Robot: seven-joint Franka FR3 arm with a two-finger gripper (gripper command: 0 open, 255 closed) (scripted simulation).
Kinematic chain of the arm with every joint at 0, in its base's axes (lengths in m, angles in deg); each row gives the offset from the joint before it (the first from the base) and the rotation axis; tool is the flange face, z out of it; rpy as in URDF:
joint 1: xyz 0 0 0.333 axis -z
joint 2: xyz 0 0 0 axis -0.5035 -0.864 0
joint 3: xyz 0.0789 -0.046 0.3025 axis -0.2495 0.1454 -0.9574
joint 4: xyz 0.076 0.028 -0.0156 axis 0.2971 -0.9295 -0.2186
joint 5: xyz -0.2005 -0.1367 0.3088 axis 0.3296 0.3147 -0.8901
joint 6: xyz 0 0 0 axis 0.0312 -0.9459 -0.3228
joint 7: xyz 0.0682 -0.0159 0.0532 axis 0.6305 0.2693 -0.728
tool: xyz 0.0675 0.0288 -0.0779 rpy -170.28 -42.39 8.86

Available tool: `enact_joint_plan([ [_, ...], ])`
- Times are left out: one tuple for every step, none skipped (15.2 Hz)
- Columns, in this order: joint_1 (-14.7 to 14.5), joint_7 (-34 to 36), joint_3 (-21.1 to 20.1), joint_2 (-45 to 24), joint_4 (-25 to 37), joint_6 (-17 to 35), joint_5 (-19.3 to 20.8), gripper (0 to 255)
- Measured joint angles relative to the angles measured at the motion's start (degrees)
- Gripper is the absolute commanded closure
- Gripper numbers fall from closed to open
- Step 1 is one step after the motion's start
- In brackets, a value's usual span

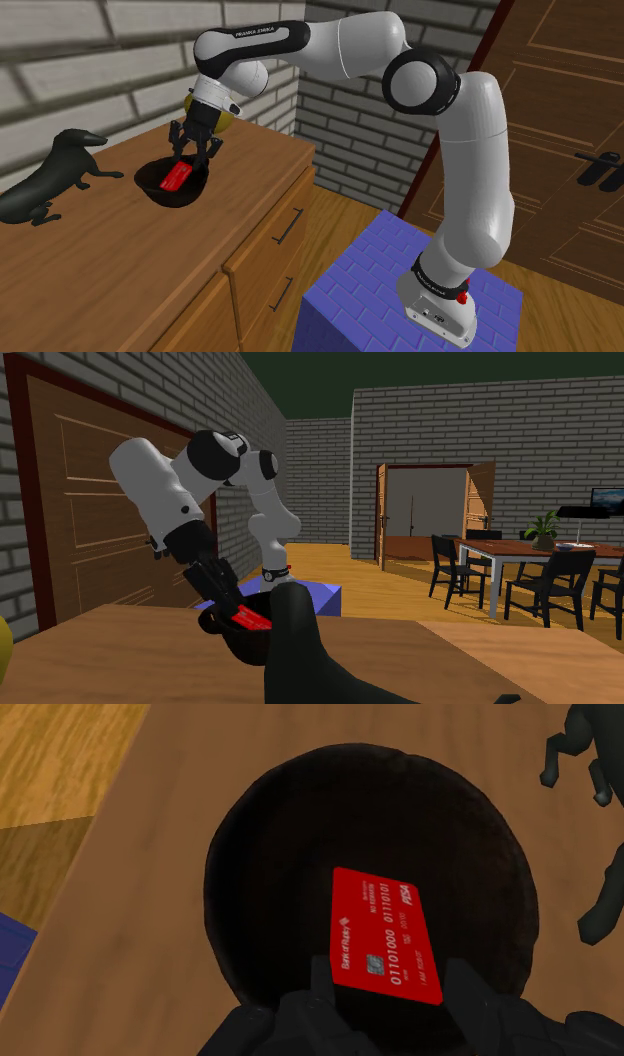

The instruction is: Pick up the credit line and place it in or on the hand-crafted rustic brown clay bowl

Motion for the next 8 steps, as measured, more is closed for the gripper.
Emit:
enact_joint_plan([
  [0.0,0.0,0.0,0.0,0.0,0.0,0.0,255],
  [0.0,0.0,0.0,0.0,0.0,0.0,0.0,0],
  [0.0,0.0,0.0,0.0,0.0,0.0,0.0,0],
  [0.0,0.0,0.0,0.0,0.0,0.0,0.0,0],
  [0.0,0.0,0.0,0.0,0.0,0.0,0.0,0],
  [0.0,0.0,0.0,0.0,0.0,0.0,0.0,0],
  [0.0,0.0,0.0,0.0,0.0,0.0,0.0,0],
  [0.0,0.0,0.0,0.0,0.0,0.0,0.0,0],
])
